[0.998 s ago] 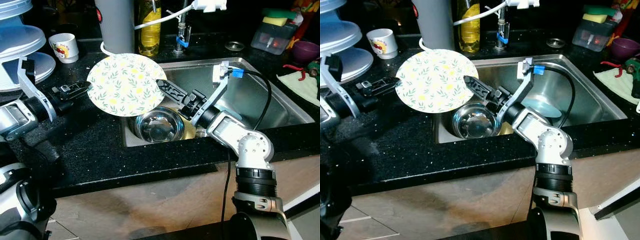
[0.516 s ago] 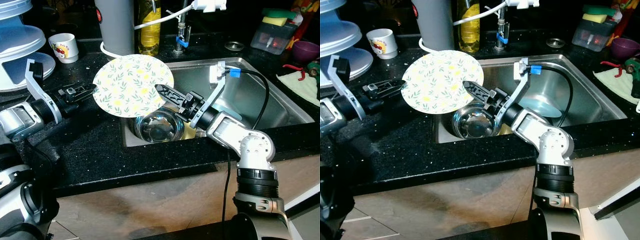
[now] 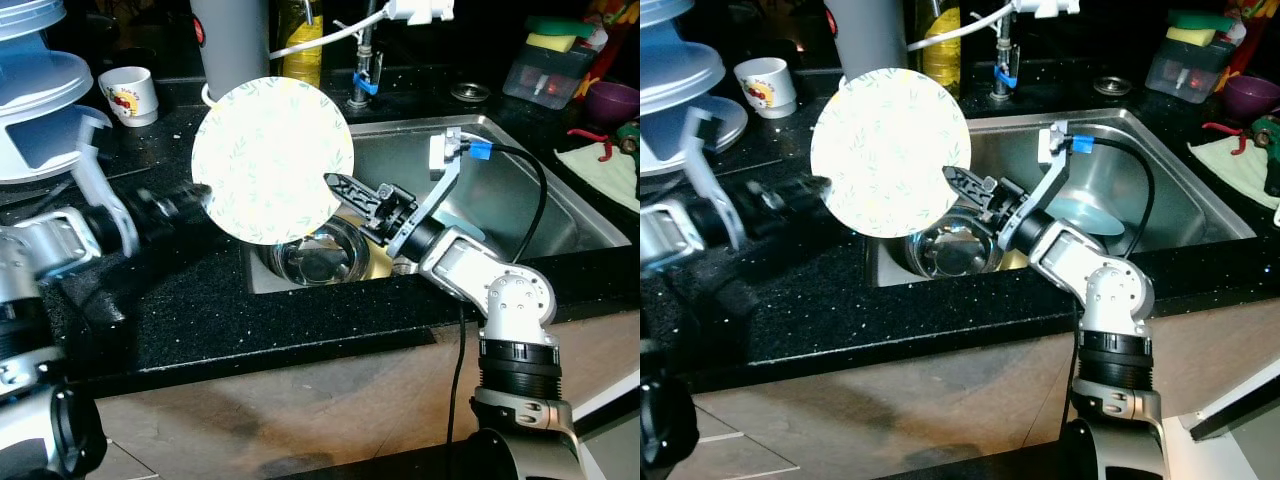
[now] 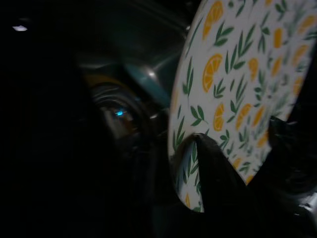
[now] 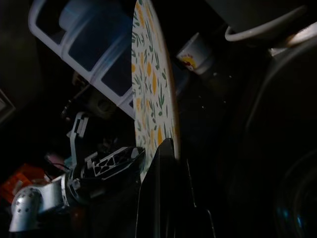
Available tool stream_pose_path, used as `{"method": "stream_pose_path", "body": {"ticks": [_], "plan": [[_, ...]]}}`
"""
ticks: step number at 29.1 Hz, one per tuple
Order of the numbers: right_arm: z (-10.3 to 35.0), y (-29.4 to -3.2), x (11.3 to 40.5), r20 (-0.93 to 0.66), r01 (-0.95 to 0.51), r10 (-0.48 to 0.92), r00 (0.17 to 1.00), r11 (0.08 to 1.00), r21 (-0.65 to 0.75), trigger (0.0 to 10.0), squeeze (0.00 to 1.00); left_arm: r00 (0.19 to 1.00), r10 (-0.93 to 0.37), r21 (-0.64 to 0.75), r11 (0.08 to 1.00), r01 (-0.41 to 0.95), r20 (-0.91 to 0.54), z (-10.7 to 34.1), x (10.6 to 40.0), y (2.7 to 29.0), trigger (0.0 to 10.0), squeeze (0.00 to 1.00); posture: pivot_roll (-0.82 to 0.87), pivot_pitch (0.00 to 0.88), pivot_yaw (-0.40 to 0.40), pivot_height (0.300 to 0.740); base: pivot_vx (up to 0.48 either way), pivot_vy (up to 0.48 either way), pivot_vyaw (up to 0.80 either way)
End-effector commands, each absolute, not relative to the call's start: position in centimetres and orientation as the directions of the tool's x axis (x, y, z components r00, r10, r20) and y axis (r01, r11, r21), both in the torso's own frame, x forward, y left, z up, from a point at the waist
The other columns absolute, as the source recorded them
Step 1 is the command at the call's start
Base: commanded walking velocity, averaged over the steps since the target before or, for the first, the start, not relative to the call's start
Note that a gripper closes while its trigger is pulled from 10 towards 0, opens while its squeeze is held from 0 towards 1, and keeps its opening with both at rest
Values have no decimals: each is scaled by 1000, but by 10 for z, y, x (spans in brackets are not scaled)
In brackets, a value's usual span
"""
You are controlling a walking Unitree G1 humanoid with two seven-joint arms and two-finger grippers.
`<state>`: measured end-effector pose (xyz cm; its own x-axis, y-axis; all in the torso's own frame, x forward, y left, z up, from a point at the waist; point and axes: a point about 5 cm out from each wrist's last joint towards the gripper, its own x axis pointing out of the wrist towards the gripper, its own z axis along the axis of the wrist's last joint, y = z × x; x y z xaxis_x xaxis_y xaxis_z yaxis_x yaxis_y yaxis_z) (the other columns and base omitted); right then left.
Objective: Kitchen organization
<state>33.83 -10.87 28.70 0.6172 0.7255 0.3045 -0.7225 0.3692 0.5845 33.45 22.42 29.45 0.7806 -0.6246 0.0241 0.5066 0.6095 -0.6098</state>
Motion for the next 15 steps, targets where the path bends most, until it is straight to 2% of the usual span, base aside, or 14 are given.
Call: {"method": "stream_pose_path", "body": {"ticks": [1, 4, 5, 6, 7, 10, 15], "plan": [[297, -108, 333, 367, -756, 723, 585, 324, 569, 0, 0, 752, -655, -627, 557, 544, 71, 292, 332, 220, 10000, 1000, -26, 156, 8, 740, 0, 0, 0], [298, -108, 332, 379, -758, 720, 581, 310, 574, 0, 0, 746, -658, -643, 528, 556, 104, 291, 332, 220, 10000, 1000, -25, 156, 8, 740, 0, 0, 0], [299, -108, 332, 390, -761, 719, 576, 297, 577, 0, 0, 744, -655, -659, 502, 560, 134, 290, 332, 221, 10000, 553, -26, 155, 9, 740, 0, 0, 0], [300, -108, 332, 399, -763, 717, 572, 286, 580, 0, 0, 742, -651, -677, 474, 563, 162, 290, 333, 222, 10000, 51, -26, 155, 9, 740, 0, 0, 0], [301, -109, 332, 406, -764, 716, 569, 277, 583, 0, 0, 739, -645, -692, 445, 569, 193, 290, 333, 224, 10000, 0, -26, 154, 8, 740, 0, 0, 0], [302, -109, 331, 417, -766, 715, 562, 259, 589, 0, 0, 745, -615, -726, 385, 570, 258, 290, 335, 228, 10000, 0, -26, 154, 9, 740, 0, 0, 0], [301, -110, 330, 418, -764, 714, 561, 251, 595, 0, 0, 756, -591, -744, 364, 560, 280, 289, 336, 231, 10000, 0, -32, 150, 11, 740, 0, 0, 0]]}}
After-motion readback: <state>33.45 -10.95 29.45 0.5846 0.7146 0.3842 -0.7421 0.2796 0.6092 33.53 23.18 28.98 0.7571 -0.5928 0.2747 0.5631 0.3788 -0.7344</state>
